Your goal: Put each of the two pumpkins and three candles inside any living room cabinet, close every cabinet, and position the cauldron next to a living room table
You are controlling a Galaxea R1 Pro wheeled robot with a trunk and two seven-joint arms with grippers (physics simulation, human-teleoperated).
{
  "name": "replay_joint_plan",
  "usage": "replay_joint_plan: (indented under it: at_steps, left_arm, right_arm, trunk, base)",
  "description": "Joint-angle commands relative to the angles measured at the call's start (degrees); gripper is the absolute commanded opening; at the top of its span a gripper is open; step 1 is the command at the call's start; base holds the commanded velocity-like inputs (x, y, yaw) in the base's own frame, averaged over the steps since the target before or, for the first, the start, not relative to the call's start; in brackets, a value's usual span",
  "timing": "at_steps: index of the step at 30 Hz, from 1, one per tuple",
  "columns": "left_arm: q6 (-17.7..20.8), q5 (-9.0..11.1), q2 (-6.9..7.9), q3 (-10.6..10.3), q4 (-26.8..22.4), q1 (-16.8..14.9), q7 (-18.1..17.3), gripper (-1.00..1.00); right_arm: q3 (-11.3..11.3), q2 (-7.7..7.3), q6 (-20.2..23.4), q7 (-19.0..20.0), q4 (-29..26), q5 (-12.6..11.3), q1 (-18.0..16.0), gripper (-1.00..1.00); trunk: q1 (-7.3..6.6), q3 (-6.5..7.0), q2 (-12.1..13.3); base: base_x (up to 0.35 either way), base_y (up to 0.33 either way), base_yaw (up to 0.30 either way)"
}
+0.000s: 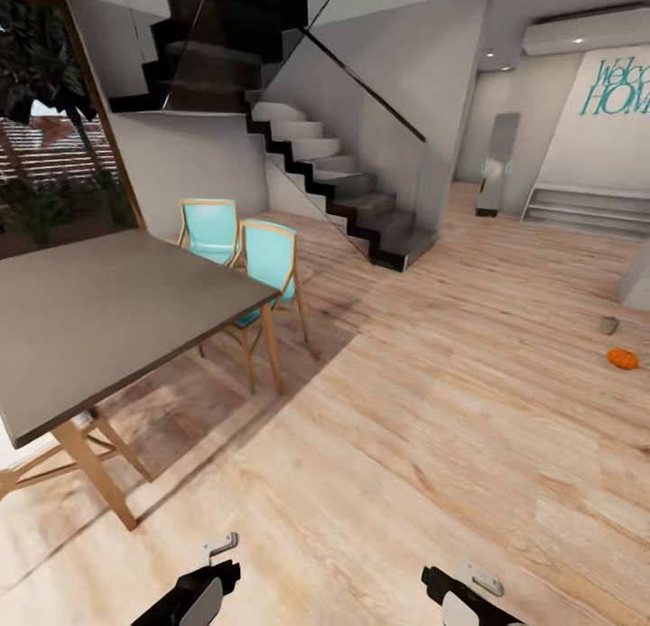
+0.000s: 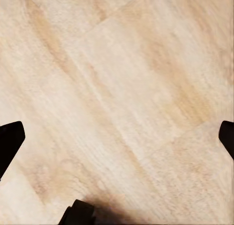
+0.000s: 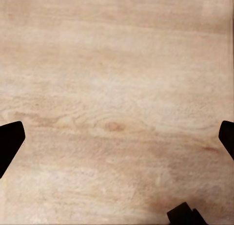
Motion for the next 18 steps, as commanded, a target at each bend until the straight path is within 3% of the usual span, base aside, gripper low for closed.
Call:
replay_joint_plan:
  at_steps: [1,11,18]
  left_arm:
    - [0.2,0.4,0.08,-0.5,-0.1,0.0,0.5,1.0]
    - [0.2,0.3,0.12,-0.5,-0.1,0.0,0.5,1.0]
    - [0.2,0.3,0.1,-0.6,-0.1,0.0,0.5,1.0]
  right_arm:
    - [0.5,0.02,-0.2,-0.2,0.0,-0.6,0.0,1.0]
    - [0.5,0.1,-0.3,-0.3,0.0,-0.6,0.0,1.0]
    - [0.5,0.11,-1.9,-0.2,0.0,-0.7,0.0,1.0]
  trunk:
    - [0.03,-0.08,0.0]
    - [0.03,-0.35,0.0]
    - [0.03,-0.4,0.0]
  base:
    - [0.34,0.031,-0.29]
    - [0.342,0.004,-0.283]
    - [0.342,0.0,-0.075]
